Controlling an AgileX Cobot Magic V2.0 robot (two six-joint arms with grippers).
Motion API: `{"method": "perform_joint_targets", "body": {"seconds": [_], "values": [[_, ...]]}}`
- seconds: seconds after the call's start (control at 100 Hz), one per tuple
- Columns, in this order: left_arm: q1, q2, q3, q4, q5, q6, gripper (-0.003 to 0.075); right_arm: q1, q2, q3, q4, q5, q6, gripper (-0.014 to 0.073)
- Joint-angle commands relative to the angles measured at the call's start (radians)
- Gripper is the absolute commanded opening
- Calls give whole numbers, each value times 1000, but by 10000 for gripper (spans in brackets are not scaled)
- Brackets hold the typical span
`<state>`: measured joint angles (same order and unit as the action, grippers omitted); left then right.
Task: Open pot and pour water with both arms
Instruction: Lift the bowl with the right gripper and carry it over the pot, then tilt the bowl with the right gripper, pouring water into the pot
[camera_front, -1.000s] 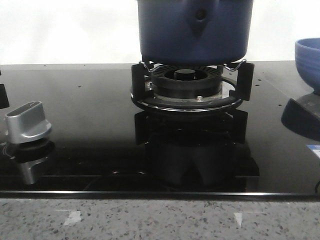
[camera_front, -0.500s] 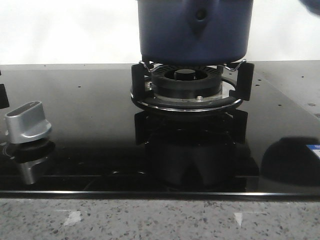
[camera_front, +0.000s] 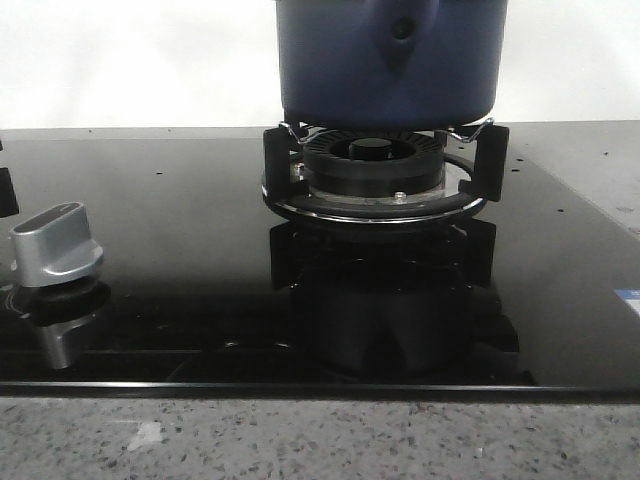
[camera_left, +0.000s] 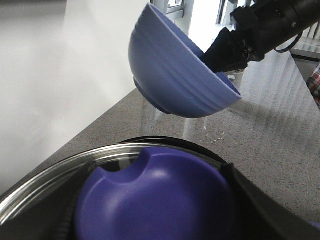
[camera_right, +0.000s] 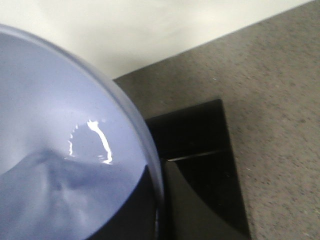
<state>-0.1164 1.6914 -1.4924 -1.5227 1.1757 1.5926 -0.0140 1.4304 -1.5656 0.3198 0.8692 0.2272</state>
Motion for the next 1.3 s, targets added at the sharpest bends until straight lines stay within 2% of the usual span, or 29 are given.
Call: {"method": "perform_joint_targets", "body": {"seconds": [0.0,0.27,0.45,0.65,0.85,1.29], "values": [[2,-55,-38,-103,25,-8,314,28,-35,-39,20,-143,-8,-64],[2,-55,-38,-103,25,-8,314,91,-14,-39,-2,-323,-8,-64],[2,-55,-38,-103,25,-8,314,141,20,-37,-23,-401,-71,-64],[2,-55,-38,-103,25,-8,314,189,43,-37,-185,-483,-71,-62],[2,-55,-38,-103,25,-8,314,191,55,-37,-276,-511,-71,-46],[2,-55,-38,-93,25,-8,314,211,106,-37,-282,-555,-71,-46]]}}
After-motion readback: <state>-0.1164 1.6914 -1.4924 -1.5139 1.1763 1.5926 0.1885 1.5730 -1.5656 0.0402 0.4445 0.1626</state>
